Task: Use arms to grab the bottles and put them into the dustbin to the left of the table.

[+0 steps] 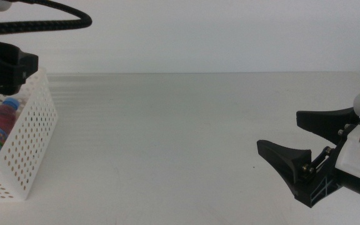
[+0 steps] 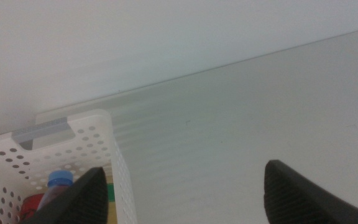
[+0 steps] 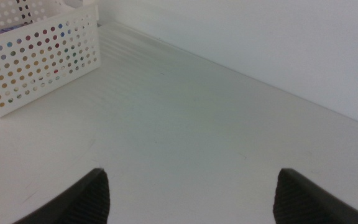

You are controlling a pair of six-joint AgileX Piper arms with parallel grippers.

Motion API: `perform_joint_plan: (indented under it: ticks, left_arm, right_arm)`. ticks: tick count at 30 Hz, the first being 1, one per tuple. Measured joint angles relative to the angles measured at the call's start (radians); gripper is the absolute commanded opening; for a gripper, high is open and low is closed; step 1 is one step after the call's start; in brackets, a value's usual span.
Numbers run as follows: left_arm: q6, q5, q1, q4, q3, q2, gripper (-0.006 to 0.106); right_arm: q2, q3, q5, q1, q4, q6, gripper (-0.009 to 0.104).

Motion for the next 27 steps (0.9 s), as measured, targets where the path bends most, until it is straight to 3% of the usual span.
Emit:
perform_joint_plan:
  ticks: [9, 21, 27]
  left_arm:
    - [0.0, -0.007, 0.0, 0.0, 0.014, -0.004, 0.078]
    - [0.0, -0.037, 0.0, 0.007, 0.297, -0.321, 0.078]
    - [0.0, -0.068, 0.0, 0.022, 0.508, -0.552, 0.078]
  right_arm:
    - [-0.101, 0.02, 0.005, -0.056, 0.027, 0.0, 0.075]
    - [-0.445, 0.246, 0.011, -0.396, 0.06, 0.0, 0.075]
    - [-0.628, 0.365, 0.015, -0.49, 0.06, 0.0, 0.075]
